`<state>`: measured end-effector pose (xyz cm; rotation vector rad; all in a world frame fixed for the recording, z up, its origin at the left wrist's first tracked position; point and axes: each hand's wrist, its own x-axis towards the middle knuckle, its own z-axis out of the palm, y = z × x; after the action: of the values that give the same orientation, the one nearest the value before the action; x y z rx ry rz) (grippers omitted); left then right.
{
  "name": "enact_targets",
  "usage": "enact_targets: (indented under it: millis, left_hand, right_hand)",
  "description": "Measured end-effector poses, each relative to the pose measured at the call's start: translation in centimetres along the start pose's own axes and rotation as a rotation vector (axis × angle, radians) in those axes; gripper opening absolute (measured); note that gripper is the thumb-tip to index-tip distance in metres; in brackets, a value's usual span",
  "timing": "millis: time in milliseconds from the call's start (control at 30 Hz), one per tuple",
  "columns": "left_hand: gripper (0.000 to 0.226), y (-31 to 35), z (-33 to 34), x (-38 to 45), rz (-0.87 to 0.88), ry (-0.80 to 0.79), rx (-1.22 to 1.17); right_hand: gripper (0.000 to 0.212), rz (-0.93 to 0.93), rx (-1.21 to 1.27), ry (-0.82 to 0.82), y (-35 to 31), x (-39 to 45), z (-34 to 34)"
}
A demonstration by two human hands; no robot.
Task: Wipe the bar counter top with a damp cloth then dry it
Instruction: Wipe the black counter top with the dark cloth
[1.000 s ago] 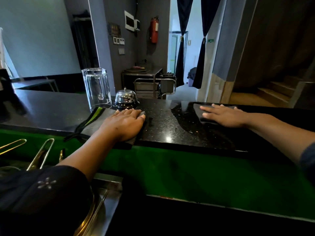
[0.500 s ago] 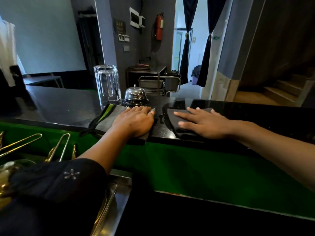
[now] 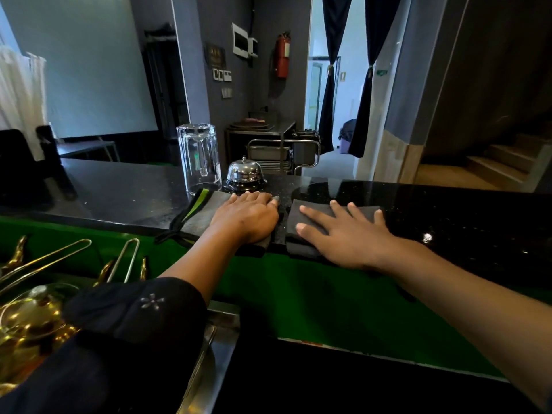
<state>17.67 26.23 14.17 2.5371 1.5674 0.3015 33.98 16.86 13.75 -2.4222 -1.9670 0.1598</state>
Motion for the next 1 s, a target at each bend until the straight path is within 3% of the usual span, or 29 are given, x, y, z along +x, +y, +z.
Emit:
enact_targets:
  millis: [400, 533, 733, 800, 1000]
  left_hand:
    - [0.055, -0.4, 0.3, 0.2, 0.051, 0.007, 0.005]
    - [0.056, -0.8, 0.4, 0.3, 0.064, -0.005, 0.017]
    - [0.056, -0.7, 0.6, 0.4, 0.062, 0.000, 0.008]
    - [0.056, -0.6, 0.6, 0.4, 0.055, 0.000, 0.003]
    - [0.057, -0.4, 0.1, 0.6, 0.016, -0.047, -0.006]
  right_hand:
    - [0.068, 0.080, 0.026, -0.018, -2.3, 13.6, -2.0]
    - [0.080, 0.081, 0.040, -0.032, 1.1, 15.1, -2.2]
    - [0.089, 0.325, 0.025, -0.003, 7.7, 14.2, -2.8]
    - [0.079, 0.346, 0.021, 0.001, 6.6, 13.4, -2.9]
    - [0.072, 0.107, 0.052, -0.027, -0.8, 8.3, -1.8]
